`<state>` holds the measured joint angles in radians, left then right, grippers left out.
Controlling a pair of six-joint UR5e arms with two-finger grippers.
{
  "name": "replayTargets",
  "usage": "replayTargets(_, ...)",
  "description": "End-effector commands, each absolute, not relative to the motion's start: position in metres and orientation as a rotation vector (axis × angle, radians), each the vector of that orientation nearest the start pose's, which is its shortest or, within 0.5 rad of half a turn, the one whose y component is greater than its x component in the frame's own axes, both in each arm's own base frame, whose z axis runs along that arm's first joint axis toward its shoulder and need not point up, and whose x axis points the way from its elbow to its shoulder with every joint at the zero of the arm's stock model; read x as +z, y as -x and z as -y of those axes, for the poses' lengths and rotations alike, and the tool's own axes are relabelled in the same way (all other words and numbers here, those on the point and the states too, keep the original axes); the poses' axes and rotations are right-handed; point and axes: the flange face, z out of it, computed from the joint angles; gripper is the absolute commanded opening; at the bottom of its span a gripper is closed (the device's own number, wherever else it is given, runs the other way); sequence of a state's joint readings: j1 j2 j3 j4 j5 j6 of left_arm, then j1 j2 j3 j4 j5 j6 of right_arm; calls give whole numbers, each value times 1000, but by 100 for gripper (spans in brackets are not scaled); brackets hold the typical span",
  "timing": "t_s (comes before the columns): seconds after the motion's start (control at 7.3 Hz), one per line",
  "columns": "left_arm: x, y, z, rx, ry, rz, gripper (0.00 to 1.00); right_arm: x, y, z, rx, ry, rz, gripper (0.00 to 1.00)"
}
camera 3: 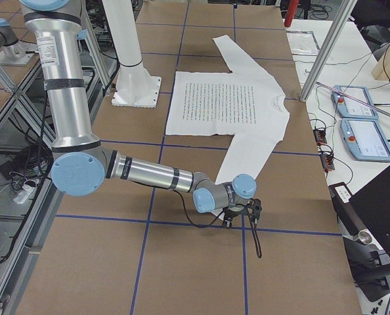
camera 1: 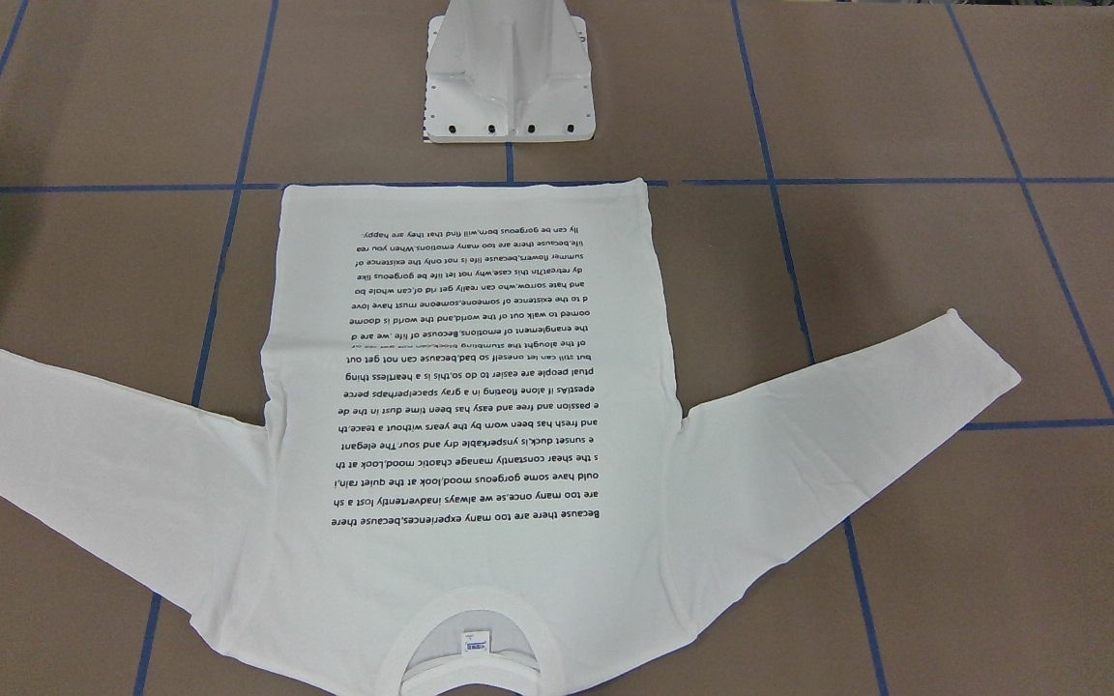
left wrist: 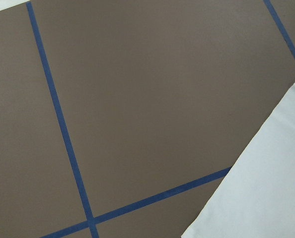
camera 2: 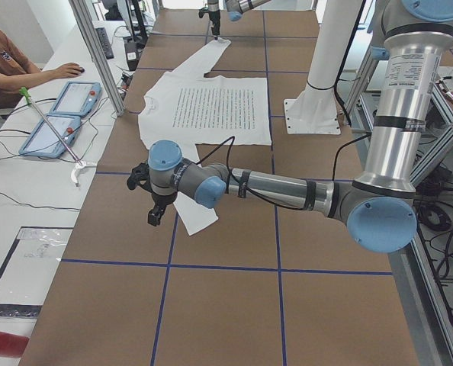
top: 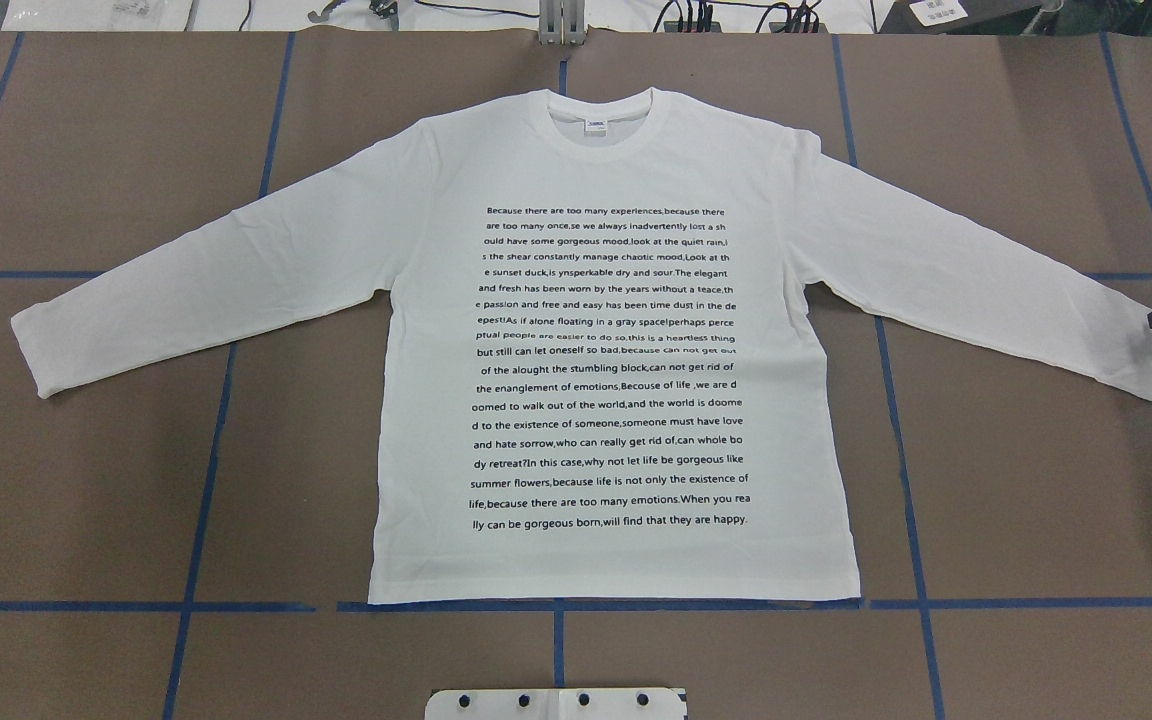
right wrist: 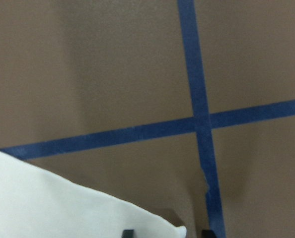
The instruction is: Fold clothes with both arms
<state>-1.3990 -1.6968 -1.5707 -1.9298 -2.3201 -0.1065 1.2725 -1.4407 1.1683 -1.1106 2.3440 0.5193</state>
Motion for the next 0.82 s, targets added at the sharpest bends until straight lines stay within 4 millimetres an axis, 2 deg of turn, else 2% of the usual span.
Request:
replayTargets(0.0,553,-32,568,242,-356,-792,100,740,101,541,136,147,785,0)
replayTargets(0.14,553,-32,568,240,-355,-792,100,735,101,542,133,142,792,0)
replayTargets(0.27,553,-32,568,240,-355,-792,100,714,104,544,115,141,865,0)
replayTargets(0.68,553,-32,567,235,-352,-794,100,629,114,557,203,103,939,0)
